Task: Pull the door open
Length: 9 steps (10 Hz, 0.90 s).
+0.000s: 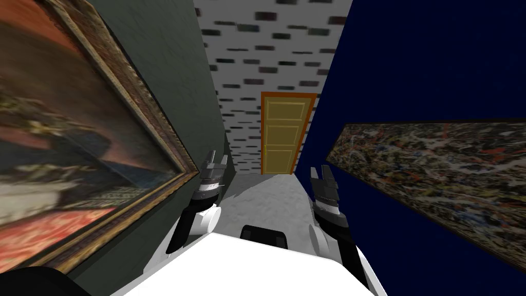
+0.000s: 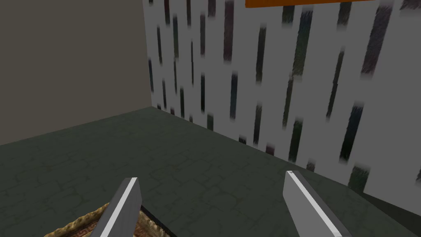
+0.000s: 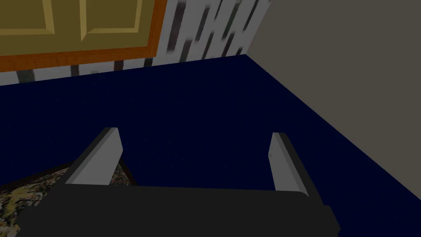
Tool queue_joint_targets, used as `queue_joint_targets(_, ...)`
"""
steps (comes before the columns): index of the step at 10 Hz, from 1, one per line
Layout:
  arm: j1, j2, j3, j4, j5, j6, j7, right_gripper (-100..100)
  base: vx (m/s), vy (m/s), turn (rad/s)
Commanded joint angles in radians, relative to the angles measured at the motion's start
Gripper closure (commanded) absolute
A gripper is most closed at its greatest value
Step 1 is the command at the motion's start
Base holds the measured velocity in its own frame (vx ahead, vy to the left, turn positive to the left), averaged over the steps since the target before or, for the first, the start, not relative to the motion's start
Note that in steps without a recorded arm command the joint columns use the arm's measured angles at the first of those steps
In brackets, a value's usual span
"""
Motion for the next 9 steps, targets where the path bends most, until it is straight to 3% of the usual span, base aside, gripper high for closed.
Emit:
queue_joint_targets(1,-0.009,-0.014,0.001,0.030,-0.021,-0.006,-0.026,-100,0.055,0.014,0.118)
queue_joint_targets(6,-0.037,-0.046,0.002,0.118,-0.084,-0.024,-0.102,-100,0.113,0.017,0.100)
queue_joint_targets(9,-0.061,-0.068,0.004,0.196,-0.139,-0.040,-0.170,-100,0.128,0.005,0.115)
